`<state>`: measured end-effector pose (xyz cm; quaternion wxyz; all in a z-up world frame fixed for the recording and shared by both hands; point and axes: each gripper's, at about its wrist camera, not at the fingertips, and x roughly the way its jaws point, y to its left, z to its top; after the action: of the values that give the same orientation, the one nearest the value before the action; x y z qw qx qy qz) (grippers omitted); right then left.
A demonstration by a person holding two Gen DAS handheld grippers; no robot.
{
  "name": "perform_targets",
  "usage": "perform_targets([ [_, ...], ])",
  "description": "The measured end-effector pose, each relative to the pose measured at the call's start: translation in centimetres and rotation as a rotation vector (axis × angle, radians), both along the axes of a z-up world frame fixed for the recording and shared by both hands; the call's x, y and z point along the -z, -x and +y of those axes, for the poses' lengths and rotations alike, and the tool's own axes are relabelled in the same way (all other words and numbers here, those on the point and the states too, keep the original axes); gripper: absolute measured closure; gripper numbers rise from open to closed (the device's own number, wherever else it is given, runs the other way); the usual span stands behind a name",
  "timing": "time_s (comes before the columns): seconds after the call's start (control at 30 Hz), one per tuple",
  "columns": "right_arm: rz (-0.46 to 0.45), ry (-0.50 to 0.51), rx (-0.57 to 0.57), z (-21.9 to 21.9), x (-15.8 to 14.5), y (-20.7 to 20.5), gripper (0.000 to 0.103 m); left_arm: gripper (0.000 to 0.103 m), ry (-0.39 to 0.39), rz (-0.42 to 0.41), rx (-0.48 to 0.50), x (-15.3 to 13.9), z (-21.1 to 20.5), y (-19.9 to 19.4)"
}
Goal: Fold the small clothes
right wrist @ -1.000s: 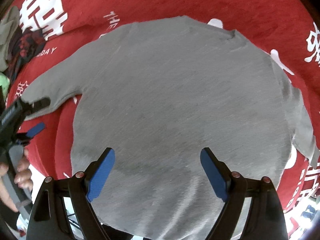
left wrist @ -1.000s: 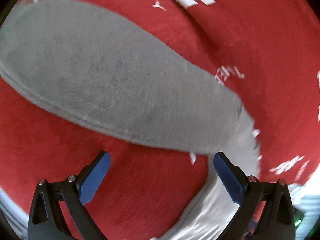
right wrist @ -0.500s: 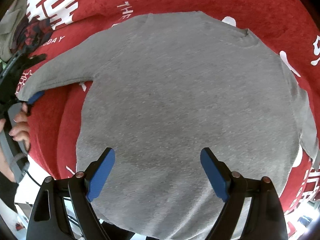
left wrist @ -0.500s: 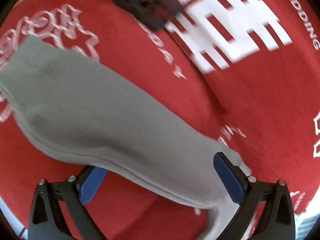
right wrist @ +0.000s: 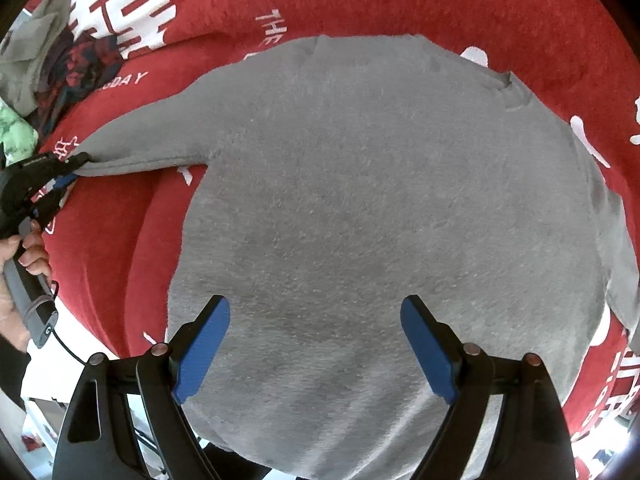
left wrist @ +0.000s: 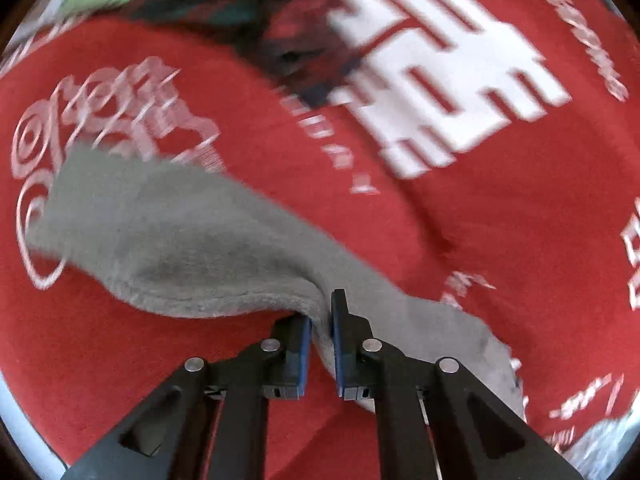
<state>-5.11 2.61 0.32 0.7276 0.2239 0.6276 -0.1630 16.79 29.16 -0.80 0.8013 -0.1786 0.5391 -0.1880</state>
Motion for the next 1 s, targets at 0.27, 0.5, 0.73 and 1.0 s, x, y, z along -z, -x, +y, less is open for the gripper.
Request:
perform_targets([
  [0.27, -0.042, 0.0, 0.108, -4.2, -0.8, 2.6, 0.013, 0.092, 0.146, -0.219, 0.428, -9.6, -13.8, 5.0],
  [0.5, -0.059, 0.026, 0.284, -10.7, -1.5, 7.8, 0.013, 0.092, 0.161, -0.164, 0.797, -8.7, -29.2, 15.1],
  [0.73, -0.052, -0.001, 0.371, -14.8, -1.1, 11.8, 0.013, 0.043, -0.104, 0.002, 0.645, -4.6, -28.1, 15.5],
  [1.0, -0.251, -0.23, 0.132, -10.0, -1.3, 2.6, 0.013, 0.032, -0.332, -0.027, 0.287, -6.7, -12.8, 8.5],
])
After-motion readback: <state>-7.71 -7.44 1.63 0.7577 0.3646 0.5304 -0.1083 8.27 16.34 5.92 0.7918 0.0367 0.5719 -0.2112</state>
